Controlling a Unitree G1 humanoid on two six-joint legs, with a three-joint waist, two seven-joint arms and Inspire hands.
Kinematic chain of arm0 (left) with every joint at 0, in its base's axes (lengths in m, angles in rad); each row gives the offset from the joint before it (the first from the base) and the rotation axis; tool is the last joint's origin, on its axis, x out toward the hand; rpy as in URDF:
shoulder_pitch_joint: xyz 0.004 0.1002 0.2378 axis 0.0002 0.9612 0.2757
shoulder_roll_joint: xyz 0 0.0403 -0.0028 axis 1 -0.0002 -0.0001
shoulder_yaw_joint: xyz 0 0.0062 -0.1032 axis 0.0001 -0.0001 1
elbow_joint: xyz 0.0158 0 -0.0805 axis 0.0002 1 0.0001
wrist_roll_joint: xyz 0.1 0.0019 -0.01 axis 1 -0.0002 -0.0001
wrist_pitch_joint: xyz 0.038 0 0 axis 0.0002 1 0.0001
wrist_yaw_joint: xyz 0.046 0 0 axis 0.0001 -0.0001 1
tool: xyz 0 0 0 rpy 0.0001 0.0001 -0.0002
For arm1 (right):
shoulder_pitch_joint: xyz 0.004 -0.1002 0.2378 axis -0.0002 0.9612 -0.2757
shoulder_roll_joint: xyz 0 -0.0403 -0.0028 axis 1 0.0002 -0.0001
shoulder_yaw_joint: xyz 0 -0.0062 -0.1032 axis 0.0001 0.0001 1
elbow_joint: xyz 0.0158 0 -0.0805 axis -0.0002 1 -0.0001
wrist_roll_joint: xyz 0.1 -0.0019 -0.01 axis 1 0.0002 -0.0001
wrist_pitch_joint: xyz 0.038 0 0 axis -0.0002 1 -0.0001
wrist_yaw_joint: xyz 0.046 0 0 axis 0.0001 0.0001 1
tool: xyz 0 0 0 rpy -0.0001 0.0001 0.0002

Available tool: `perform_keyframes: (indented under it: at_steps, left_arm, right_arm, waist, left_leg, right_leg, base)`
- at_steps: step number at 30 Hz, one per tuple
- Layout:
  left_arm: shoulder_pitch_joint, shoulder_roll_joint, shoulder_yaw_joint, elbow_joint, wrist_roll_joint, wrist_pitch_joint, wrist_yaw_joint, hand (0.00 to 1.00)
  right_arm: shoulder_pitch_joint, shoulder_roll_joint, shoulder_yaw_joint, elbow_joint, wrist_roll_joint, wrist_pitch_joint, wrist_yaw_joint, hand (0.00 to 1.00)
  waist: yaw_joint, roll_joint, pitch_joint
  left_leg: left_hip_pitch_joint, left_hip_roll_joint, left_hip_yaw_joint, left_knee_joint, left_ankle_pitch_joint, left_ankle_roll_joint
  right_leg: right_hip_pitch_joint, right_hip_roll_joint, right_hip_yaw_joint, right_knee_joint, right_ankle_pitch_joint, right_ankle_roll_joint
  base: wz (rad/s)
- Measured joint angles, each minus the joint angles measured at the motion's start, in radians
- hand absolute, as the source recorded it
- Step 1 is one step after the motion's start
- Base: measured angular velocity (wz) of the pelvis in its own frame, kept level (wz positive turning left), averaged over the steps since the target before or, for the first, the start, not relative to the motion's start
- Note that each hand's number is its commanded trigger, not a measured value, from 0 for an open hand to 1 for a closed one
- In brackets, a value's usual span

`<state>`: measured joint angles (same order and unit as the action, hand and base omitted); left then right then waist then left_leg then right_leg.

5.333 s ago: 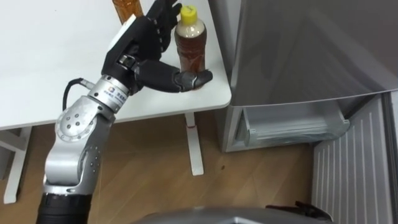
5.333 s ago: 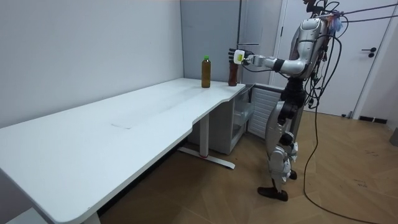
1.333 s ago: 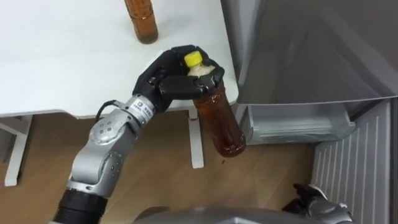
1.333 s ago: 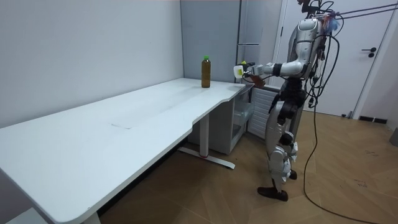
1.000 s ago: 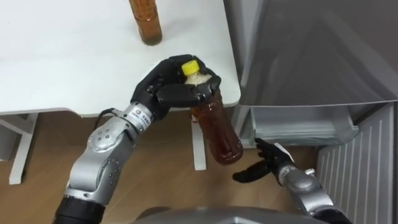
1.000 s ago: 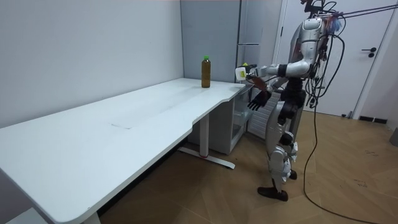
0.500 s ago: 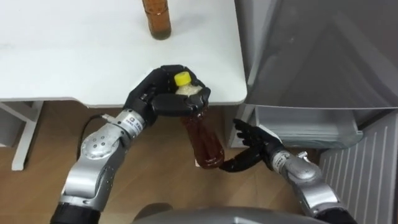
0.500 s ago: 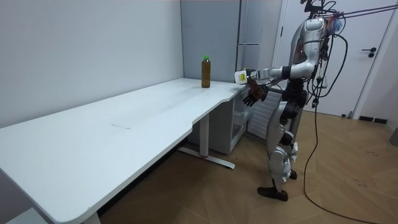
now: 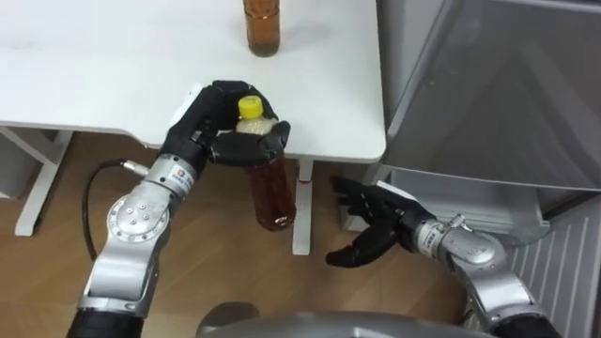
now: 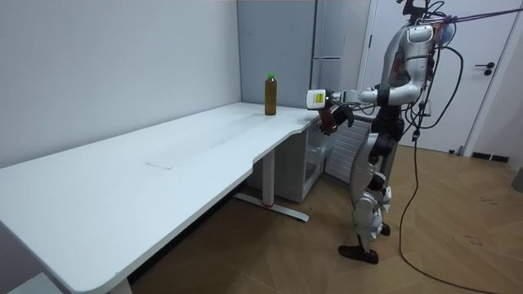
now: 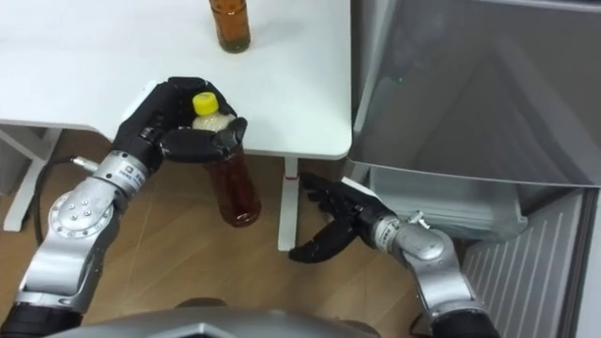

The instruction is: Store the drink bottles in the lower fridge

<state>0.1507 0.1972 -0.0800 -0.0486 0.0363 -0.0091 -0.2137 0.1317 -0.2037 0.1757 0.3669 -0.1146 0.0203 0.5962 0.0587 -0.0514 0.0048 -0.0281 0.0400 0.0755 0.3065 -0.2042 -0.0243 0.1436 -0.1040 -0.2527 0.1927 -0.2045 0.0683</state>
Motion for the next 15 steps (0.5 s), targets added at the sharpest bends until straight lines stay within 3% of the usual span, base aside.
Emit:
perform_keyframes:
  at_steps: [8,15]
  left_arm:
    - [0.000,0.018,-0.003,0.000,-0.003,-0.036,0.050,1.00]
    - [-0.003,0.014,-0.051,0.000,-0.008,-0.038,0.052,1.00]
  right_arm:
    - [-0.004,-0.017,0.026,-0.032,0.011,-0.020,0.028,0.00]
    - [-0.035,-0.012,0.087,-0.037,0.016,-0.020,0.069,0.00]
  waist:
    - [0.006,-0.009,0.0046]
    - [0.005,-0.018,0.0132]
  left_leg:
    - [-0.012,0.000,-0.009,0.003,0.001,0.001]
    - [-0.018,-0.001,-0.018,0.017,0.001,0.001]
  right_leg:
    - [-0.008,0.000,-0.001,0.011,0.000,0.000]
    - [-0.006,0.001,-0.010,0.011,0.000,0.000]
  base:
    - [0.03]
    - [0.03]
